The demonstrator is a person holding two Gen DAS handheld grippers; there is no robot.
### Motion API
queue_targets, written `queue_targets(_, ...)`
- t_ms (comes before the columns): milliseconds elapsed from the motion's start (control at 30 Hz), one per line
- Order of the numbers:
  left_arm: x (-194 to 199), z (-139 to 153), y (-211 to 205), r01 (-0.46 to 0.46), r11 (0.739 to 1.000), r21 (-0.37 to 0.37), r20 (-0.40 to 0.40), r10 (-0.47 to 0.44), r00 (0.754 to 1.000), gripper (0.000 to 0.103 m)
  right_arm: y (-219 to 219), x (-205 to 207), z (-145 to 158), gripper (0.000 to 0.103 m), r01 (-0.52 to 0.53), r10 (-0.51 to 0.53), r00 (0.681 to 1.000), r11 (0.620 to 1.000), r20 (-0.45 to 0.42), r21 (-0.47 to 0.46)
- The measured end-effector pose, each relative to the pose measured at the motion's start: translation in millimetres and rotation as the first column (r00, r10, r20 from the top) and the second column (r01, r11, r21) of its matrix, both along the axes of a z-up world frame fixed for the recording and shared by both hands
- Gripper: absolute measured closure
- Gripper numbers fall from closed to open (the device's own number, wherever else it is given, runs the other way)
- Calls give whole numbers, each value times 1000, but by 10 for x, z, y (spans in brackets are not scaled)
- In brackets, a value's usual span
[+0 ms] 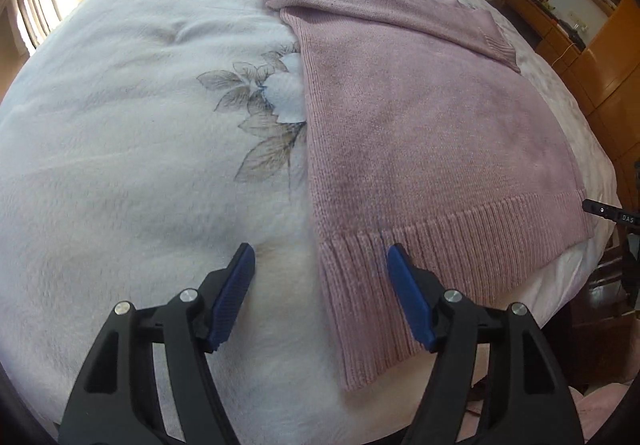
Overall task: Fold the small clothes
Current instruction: 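Grasp the ribbed hem with both tools and lift it toward the collar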
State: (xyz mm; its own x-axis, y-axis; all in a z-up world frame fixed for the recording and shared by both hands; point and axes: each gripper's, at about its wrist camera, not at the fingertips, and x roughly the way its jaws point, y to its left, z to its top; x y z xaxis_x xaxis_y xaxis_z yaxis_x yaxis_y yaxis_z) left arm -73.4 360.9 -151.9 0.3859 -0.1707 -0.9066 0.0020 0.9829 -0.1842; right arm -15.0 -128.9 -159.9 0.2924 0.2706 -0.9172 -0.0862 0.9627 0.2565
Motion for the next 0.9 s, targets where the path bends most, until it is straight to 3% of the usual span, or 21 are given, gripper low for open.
queue_targets(67,-49,-21,-37,1,1000,8,3,-1,1000,34,-10,-52,-10,49,3,-4,1000,1000,3,10)
queue_targets(233,-110,-5,-93,7,998,-57,-6,-7,1000,34,57,-127,7,48,-31,32,999,999,16,-16)
queue_targets(567,-196,-74,-336,54,989,-137,-34,-60,998,37,102,-235,-41,50,-61,61,998,998,17,31)
queue_targets(700,-183,-105,-342,37,988,-148,-44,-44,998,56,42,-240,-71,64,-62,61,998,997,12,49)
queue_targets(800,-186,-102,-257,3,987,-162,-48,-11,999,84,-17,-270,-85,81,-66,66,998,993,4,98)
queue_targets(833,-184,-96,-226,-7,986,-169,-48,-1,999,93,-29,-277,-91,81,-67,67,998,992,3,106)
queue_targets(900,-192,-77,-197,-8,981,-193,-45,0,999,94,-39,-283,-92,86,-70,70,998,991,6,115)
